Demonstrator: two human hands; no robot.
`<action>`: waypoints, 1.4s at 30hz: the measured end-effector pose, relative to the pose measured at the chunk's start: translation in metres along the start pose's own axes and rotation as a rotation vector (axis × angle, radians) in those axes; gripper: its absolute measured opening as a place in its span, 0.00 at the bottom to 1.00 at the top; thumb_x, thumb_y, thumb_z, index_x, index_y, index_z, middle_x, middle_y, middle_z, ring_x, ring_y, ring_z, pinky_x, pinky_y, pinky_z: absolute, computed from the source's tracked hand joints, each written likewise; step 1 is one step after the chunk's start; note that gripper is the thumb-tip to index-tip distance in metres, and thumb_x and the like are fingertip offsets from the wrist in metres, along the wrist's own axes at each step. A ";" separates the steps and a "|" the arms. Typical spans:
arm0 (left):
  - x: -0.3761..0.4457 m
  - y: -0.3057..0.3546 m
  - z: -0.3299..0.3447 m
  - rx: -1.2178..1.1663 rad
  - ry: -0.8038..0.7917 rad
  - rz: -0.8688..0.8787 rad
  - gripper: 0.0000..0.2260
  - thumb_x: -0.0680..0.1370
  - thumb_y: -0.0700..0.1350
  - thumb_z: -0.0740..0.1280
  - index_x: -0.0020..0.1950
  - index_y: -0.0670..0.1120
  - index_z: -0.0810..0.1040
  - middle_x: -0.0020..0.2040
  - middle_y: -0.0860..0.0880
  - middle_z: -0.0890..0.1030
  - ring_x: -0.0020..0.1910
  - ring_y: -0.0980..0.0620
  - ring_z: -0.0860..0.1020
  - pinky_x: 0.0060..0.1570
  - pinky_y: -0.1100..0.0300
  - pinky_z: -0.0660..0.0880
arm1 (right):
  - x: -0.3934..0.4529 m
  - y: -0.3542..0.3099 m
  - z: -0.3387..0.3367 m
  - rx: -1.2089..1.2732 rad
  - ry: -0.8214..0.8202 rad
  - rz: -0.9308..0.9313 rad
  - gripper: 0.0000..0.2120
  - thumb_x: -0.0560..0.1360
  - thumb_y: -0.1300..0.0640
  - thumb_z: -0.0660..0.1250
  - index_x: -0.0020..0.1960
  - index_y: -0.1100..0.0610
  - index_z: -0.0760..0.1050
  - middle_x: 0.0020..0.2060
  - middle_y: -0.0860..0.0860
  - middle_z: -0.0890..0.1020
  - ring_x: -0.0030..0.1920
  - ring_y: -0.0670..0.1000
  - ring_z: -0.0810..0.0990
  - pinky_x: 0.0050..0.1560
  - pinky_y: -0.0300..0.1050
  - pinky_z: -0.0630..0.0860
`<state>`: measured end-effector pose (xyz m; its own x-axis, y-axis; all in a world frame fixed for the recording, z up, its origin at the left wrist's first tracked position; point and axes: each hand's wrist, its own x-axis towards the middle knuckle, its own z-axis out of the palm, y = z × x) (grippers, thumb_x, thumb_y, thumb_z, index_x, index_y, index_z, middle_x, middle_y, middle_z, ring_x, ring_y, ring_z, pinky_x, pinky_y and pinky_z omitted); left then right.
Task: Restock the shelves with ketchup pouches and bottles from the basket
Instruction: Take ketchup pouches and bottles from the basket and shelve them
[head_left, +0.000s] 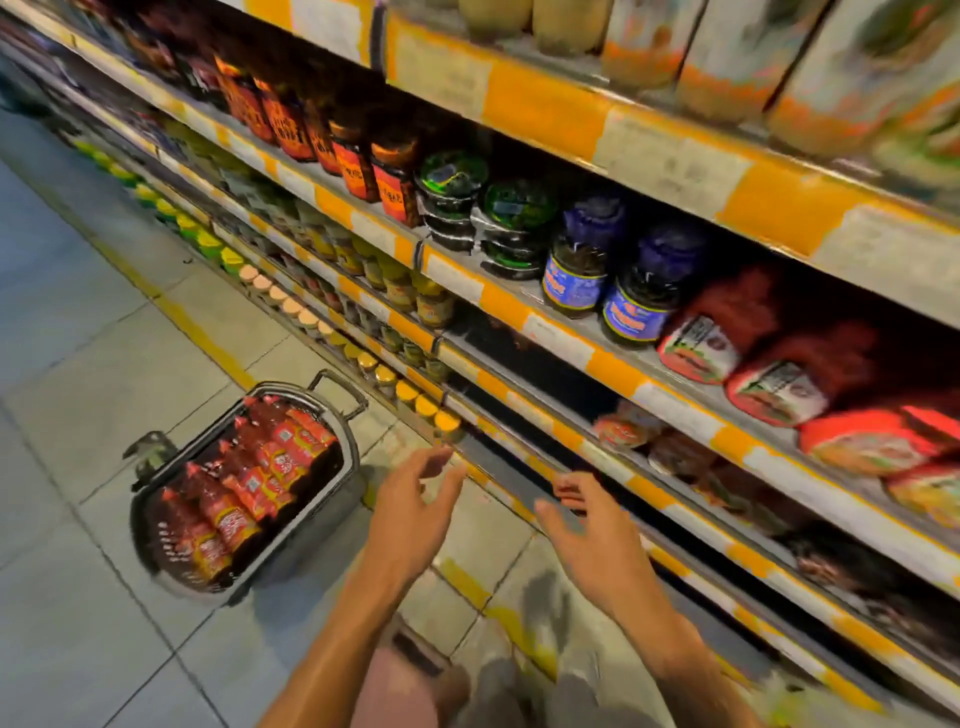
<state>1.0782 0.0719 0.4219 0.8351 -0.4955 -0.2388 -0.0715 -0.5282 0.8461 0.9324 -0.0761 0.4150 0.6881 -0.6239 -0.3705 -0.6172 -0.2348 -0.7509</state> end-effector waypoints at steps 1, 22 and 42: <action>-0.017 0.007 -0.001 -0.056 -0.032 -0.024 0.10 0.80 0.51 0.67 0.60 0.51 0.80 0.57 0.56 0.81 0.57 0.57 0.79 0.58 0.57 0.77 | -0.018 0.002 -0.006 0.006 0.001 0.014 0.12 0.79 0.41 0.66 0.59 0.42 0.69 0.57 0.40 0.77 0.56 0.41 0.76 0.53 0.37 0.71; -0.285 0.084 0.220 0.092 -0.810 0.358 0.04 0.80 0.50 0.67 0.54 0.54 0.80 0.47 0.57 0.83 0.48 0.63 0.80 0.48 0.68 0.75 | -0.388 0.233 -0.115 0.387 0.720 0.468 0.10 0.79 0.46 0.67 0.57 0.49 0.76 0.52 0.44 0.81 0.54 0.42 0.80 0.56 0.47 0.78; -0.512 0.123 0.560 0.510 -1.602 0.650 0.04 0.80 0.41 0.68 0.53 0.47 0.81 0.48 0.52 0.83 0.48 0.59 0.80 0.50 0.65 0.74 | -0.601 0.433 -0.153 0.641 1.382 1.194 0.06 0.78 0.48 0.69 0.51 0.50 0.76 0.43 0.46 0.82 0.46 0.48 0.81 0.49 0.47 0.78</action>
<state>0.3360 -0.1258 0.3813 -0.6526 -0.6404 -0.4051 -0.5396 0.0175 0.8417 0.1926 0.0829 0.3961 -0.8457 -0.3710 -0.3836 -0.0360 0.7568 -0.6527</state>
